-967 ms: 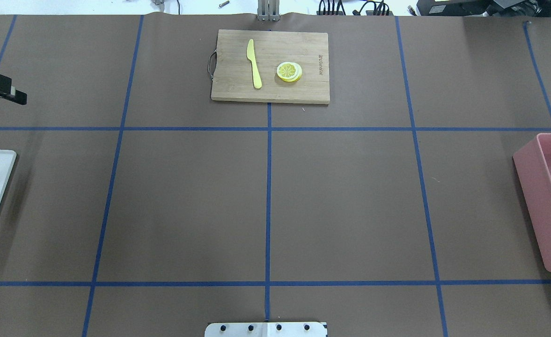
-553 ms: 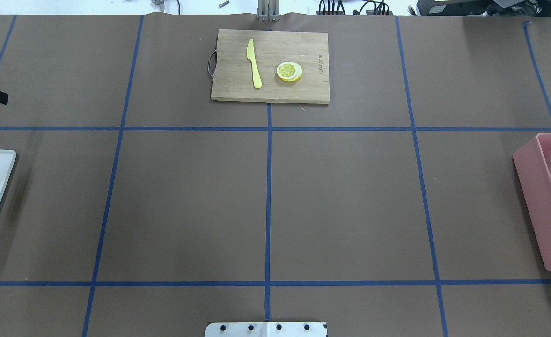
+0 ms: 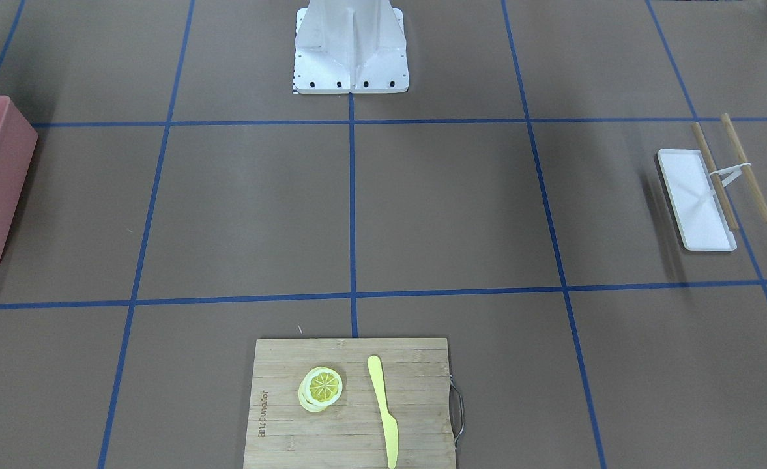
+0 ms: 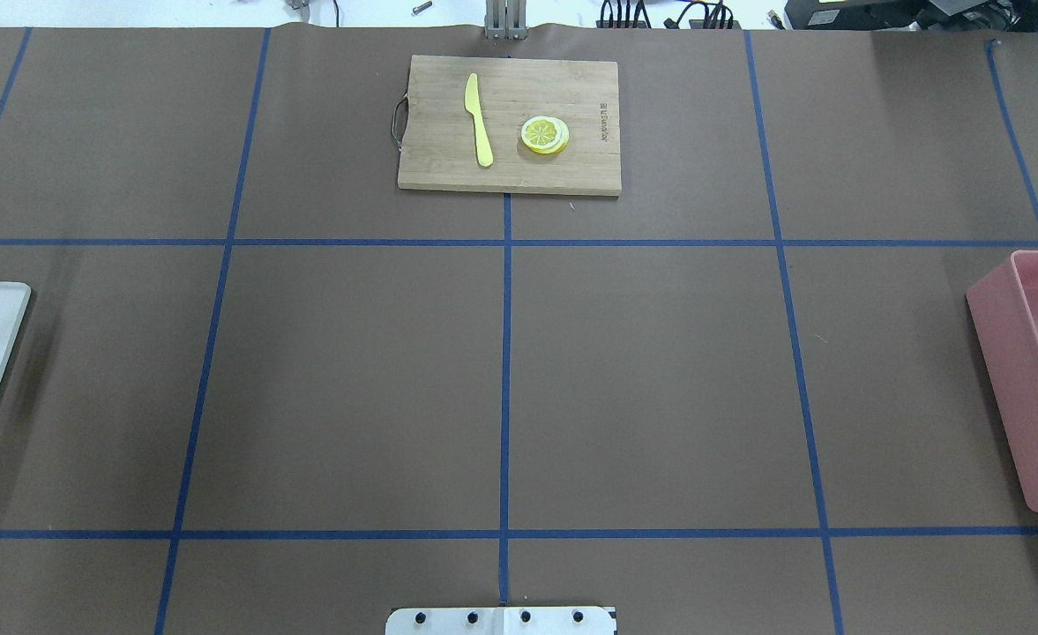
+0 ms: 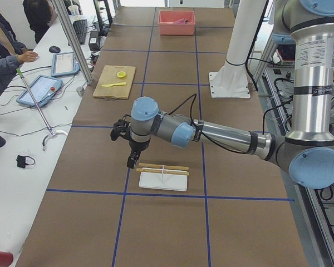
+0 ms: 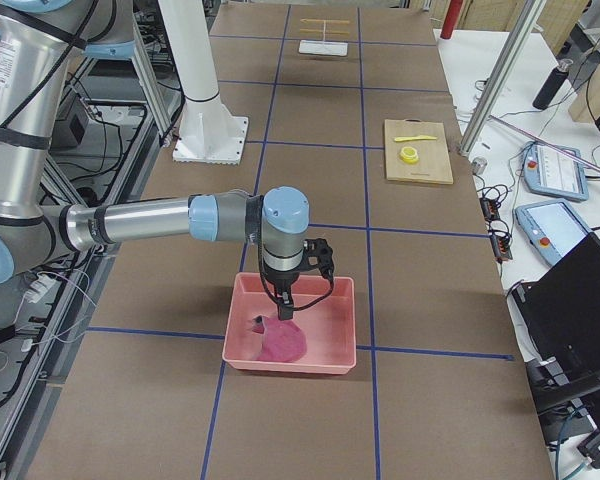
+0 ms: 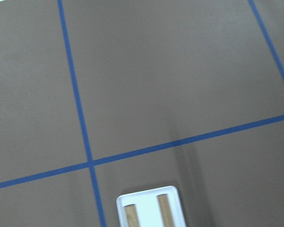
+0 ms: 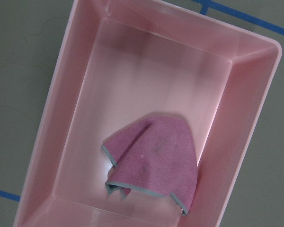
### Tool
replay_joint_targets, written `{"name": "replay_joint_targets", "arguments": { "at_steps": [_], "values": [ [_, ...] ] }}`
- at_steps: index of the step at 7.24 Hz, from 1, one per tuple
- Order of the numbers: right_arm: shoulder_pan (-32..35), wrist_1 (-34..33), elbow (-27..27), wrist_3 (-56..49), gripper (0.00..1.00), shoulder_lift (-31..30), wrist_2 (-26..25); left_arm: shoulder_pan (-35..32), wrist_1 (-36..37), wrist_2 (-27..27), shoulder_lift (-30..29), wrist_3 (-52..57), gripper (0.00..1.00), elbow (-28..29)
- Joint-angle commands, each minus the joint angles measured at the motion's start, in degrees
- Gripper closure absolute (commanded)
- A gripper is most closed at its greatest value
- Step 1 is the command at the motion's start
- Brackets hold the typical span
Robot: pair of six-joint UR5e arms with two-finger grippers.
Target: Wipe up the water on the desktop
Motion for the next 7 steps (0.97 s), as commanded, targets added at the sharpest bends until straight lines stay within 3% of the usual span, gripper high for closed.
{"name": "replay_joint_targets", "arguments": {
  "at_steps": [1,5,7],
  "values": [
    [1.2,0.0,-0.2,1.2,0.00,0.7,0.0,-2.9,2.3,-0.2,3.8,8.0,0.02,0.5],
    [3.6,0.1,-1.6,1.6,0.00,2.3,2.2,-3.7,3.4,-1.6,11.7,7.3,0.02,-5.1],
    [3.6,0.1,-2.0,1.6,0.00,3.1,2.3,-3.6,3.4,-5.4,11.9,7.3,0.02,-3.4]
  ]
}}
